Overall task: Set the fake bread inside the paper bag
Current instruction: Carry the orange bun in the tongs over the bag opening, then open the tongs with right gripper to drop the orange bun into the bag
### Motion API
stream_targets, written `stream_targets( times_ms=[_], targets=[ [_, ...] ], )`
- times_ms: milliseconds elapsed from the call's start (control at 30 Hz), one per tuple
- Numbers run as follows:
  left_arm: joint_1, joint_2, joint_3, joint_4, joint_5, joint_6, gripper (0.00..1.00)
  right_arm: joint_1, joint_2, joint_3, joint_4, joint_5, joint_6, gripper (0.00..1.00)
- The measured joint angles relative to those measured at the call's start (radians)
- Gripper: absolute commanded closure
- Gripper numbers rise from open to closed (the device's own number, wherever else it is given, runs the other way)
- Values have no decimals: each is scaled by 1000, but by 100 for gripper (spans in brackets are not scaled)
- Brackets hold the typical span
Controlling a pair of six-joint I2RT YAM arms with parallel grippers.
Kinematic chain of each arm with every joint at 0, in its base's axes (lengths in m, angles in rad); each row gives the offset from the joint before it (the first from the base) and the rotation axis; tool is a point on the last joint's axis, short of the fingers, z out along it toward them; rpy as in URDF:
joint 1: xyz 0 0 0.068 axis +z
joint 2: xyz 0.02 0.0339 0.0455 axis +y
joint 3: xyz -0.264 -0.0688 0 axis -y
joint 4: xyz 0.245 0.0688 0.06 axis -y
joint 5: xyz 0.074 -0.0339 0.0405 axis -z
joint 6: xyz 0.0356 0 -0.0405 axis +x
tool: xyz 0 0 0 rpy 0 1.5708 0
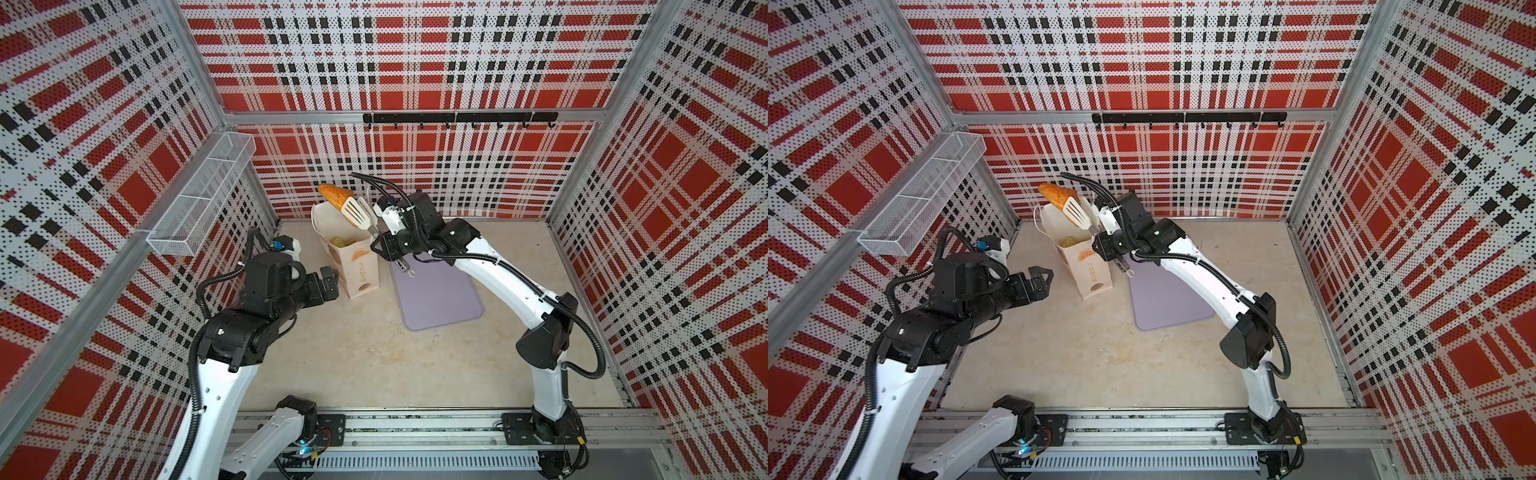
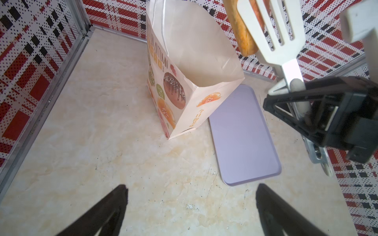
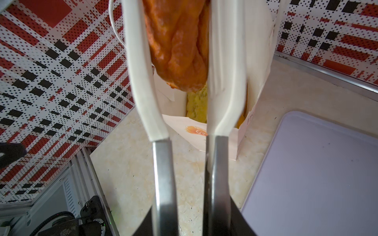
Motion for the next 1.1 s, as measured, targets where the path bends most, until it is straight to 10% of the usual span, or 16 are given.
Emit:
stream_targets(
  times_ms=[1100],
  targets=[
    [22, -11, -28, -4, 40, -3, 1, -6, 54, 48, -79, 97, -13, 39]
  ],
)
